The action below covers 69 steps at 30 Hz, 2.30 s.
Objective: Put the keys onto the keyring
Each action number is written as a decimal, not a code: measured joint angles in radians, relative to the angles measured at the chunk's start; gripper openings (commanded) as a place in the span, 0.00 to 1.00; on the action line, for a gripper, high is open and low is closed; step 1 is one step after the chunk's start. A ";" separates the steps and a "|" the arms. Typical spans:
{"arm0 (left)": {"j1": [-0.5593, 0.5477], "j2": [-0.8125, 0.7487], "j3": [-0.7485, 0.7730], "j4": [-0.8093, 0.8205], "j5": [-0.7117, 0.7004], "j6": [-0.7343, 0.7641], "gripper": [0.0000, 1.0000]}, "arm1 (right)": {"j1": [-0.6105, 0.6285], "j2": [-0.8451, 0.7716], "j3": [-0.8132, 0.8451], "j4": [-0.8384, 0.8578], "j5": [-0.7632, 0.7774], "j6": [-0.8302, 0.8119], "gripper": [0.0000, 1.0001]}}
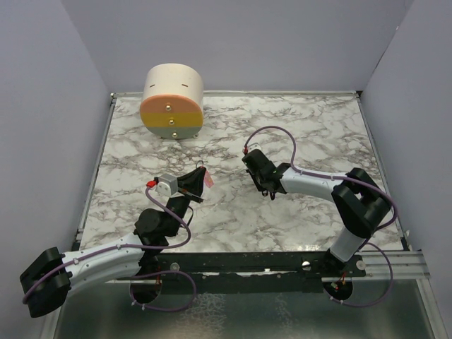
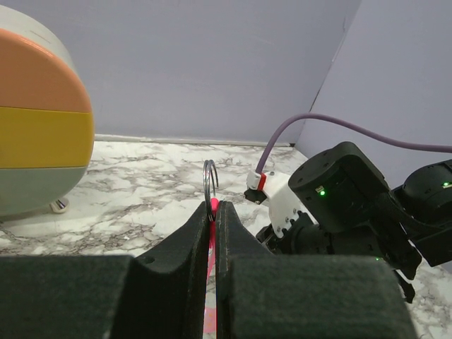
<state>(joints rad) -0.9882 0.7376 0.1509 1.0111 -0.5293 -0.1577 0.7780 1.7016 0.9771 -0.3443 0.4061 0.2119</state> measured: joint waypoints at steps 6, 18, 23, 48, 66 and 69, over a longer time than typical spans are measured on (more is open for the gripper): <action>0.000 -0.005 0.000 -0.001 0.000 0.000 0.00 | 0.000 0.006 0.000 0.000 0.001 0.000 0.14; 0.000 -0.008 0.000 -0.003 0.000 0.003 0.00 | 0.000 0.008 0.000 0.001 0.007 0.000 0.01; 0.000 -0.010 0.000 -0.006 0.000 0.007 0.00 | 0.000 -0.034 -0.018 0.012 0.019 -0.001 0.01; 0.001 0.073 0.144 -0.164 0.218 0.010 0.00 | 0.002 -0.772 -0.369 0.399 -0.306 -0.184 0.01; 0.001 0.212 0.235 -0.226 0.347 0.037 0.00 | 0.002 -0.917 -0.463 0.551 -0.478 -0.275 0.01; 0.001 0.240 0.253 -0.237 0.365 0.039 0.00 | 0.002 -0.925 -0.480 0.567 -0.490 -0.294 0.01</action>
<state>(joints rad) -0.9874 0.9779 0.4038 0.7746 -0.1646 -0.1188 0.7799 0.7769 0.4973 0.2226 -0.0841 -0.0818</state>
